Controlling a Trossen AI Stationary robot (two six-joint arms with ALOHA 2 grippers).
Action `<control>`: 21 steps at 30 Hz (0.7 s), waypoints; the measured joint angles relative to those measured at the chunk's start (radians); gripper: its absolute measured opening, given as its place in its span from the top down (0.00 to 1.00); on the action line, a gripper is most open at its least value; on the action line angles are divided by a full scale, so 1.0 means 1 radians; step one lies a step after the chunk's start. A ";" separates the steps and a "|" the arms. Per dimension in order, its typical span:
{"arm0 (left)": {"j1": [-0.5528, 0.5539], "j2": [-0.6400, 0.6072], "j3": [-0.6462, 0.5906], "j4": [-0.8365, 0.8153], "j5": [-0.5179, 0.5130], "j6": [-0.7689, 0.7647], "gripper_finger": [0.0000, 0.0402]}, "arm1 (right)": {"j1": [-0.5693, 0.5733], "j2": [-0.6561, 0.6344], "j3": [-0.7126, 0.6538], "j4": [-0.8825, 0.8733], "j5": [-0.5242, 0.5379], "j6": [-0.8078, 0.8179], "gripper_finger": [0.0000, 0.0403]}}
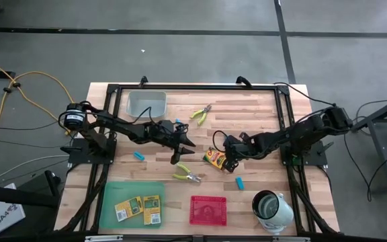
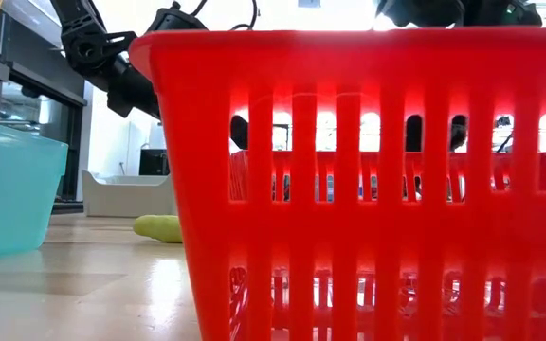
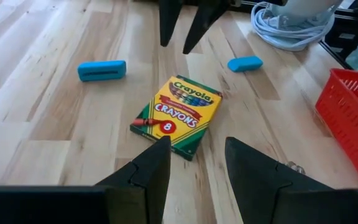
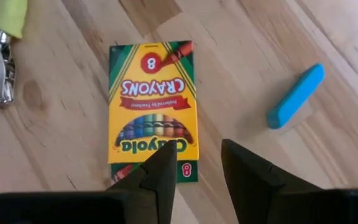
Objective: Pick & Place School Supplies
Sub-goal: Put the yellow crayon box into the green bin
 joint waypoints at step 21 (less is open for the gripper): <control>0.002 0.067 0.002 0.004 -0.005 0.018 0.63 | 0.073 0.000 0.000 -0.016 0.080 0.308 0.71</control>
